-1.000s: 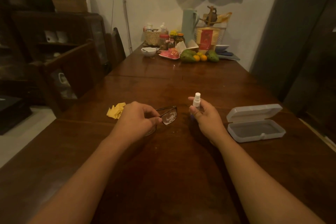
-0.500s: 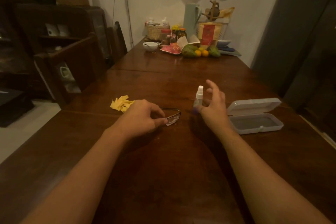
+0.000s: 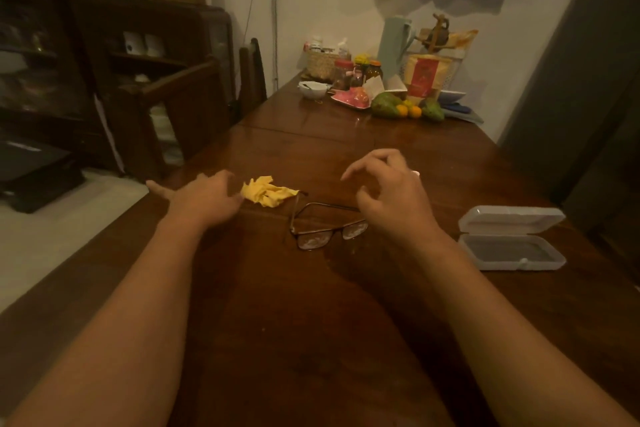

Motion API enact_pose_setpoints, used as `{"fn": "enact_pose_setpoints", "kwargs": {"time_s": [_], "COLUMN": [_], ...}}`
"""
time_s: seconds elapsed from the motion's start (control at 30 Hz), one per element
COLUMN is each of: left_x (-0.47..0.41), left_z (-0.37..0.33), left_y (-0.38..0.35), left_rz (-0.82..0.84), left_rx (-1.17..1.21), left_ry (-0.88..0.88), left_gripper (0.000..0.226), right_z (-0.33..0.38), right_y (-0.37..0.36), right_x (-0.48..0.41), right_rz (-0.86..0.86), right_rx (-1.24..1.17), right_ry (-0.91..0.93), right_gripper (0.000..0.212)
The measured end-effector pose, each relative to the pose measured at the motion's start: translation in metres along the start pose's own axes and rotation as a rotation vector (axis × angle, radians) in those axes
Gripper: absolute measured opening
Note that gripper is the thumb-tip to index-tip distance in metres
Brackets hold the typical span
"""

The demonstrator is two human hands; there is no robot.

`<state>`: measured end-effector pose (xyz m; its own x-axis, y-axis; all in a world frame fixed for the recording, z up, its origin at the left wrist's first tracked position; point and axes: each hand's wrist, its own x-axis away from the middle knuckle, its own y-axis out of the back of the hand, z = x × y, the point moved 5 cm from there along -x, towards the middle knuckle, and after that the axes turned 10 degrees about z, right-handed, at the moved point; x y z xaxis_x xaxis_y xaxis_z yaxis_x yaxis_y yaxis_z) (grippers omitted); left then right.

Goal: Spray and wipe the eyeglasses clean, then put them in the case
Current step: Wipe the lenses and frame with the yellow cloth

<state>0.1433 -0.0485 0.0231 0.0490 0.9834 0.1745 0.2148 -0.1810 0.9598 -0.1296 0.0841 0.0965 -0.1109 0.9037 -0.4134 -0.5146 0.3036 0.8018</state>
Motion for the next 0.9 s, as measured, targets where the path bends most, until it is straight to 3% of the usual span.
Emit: {"fn": "enact_pose_setpoints", "kwargs": {"time_s": [0.13, 0.3, 0.5, 0.67, 0.9], "left_x": [-0.005, -0.008, -0.008, -0.009, -0.011], "left_z": [0.008, 0.009, 0.004, 0.002, 0.002], "left_y": [-0.021, -0.027, -0.027, -0.023, -0.019], "left_rz": [0.161, 0.141, 0.034, 0.009, -0.042], "left_rx": [0.011, 0.012, 0.013, 0.045, 0.08], "left_ry": [0.035, 0.04, -0.009, -0.008, -0.009], "left_gripper": [0.062, 0.062, 0.054, 0.048, 0.045], "right_z": [0.019, 0.038, 0.054, 0.045, 0.05], "right_y": [-0.032, -0.065, -0.121, -0.157, -0.168], "right_x": [-0.027, -0.066, -0.103, -0.119, -0.136], "right_rz": [0.332, 0.508, 0.623, 0.936, 0.722], "right_rx": [0.02, 0.169, 0.299, 0.258, 0.248], "right_ry": [0.005, 0.017, -0.006, -0.137, -0.072], "right_gripper": [0.024, 0.024, 0.043, 0.067, 0.037]}}
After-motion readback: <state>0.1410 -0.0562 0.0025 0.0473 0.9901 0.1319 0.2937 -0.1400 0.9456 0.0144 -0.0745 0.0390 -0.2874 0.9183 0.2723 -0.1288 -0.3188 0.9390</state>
